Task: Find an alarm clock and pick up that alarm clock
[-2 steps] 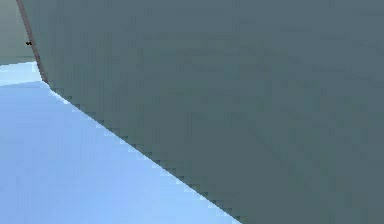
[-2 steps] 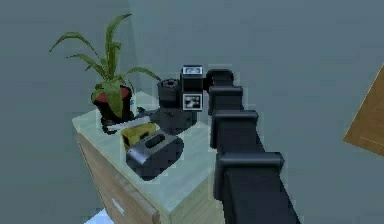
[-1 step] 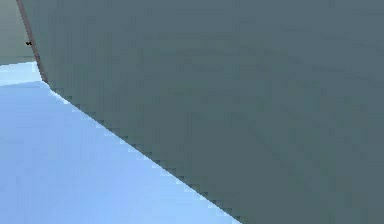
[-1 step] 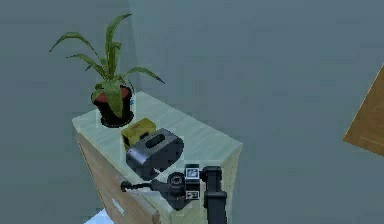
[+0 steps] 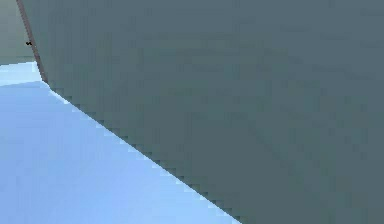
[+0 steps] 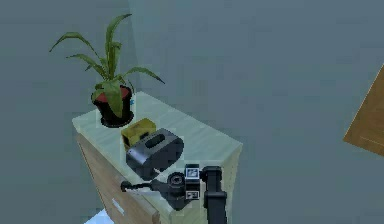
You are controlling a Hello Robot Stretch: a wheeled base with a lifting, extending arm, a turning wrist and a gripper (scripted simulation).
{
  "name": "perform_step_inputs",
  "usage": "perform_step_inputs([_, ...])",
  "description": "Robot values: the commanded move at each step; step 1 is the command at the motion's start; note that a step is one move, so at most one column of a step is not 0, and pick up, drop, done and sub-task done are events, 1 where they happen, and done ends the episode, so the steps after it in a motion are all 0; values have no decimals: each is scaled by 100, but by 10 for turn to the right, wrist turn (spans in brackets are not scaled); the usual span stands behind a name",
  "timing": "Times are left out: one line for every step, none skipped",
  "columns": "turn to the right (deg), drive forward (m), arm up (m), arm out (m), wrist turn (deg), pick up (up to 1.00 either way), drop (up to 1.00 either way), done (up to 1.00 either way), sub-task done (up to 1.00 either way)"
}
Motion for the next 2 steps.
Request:
perform_step_inputs([0, 0, 10, 0, 0, 0, 0, 0, 0])
perform_step_inputs([0, 0, 0, 0, 0, 0, 0, 100, 0])
